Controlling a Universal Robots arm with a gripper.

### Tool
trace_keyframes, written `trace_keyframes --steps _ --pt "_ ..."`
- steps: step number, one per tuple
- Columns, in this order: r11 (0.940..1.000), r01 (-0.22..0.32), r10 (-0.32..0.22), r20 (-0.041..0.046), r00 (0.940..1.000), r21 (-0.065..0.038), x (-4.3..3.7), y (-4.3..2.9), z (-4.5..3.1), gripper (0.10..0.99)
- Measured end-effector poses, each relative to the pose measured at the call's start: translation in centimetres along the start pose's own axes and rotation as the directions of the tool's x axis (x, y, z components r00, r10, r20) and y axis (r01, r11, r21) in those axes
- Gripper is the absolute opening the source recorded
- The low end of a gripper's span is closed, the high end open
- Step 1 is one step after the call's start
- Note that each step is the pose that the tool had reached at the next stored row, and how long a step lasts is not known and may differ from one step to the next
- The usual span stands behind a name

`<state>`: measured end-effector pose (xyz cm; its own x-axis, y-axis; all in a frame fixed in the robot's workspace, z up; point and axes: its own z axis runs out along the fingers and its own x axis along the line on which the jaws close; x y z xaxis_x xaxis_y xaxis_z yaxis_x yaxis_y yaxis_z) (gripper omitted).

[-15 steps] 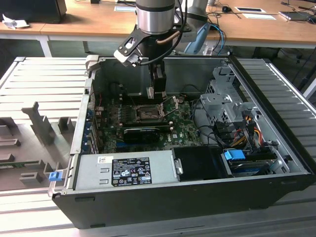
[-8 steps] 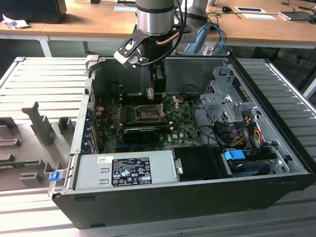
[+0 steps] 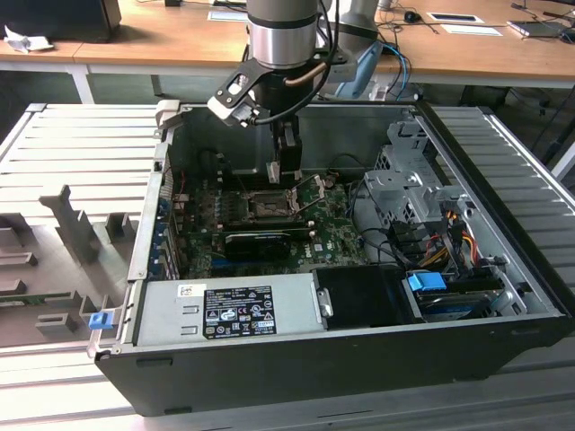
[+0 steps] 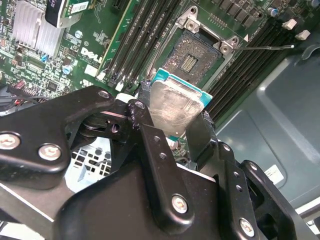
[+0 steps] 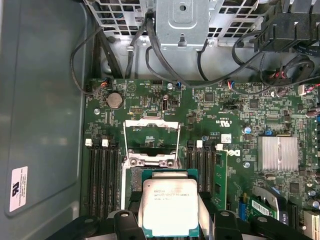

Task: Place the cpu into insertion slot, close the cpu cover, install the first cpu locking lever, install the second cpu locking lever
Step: 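Place the cpu into insertion slot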

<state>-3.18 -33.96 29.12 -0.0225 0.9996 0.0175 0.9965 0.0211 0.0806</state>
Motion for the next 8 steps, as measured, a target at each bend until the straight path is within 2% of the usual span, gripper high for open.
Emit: trace_keyframes --steps 8 --pt "1.0 0.0 0.0 -0.0006 1.0 0.0 0.0 -0.01 0.06 0.529"
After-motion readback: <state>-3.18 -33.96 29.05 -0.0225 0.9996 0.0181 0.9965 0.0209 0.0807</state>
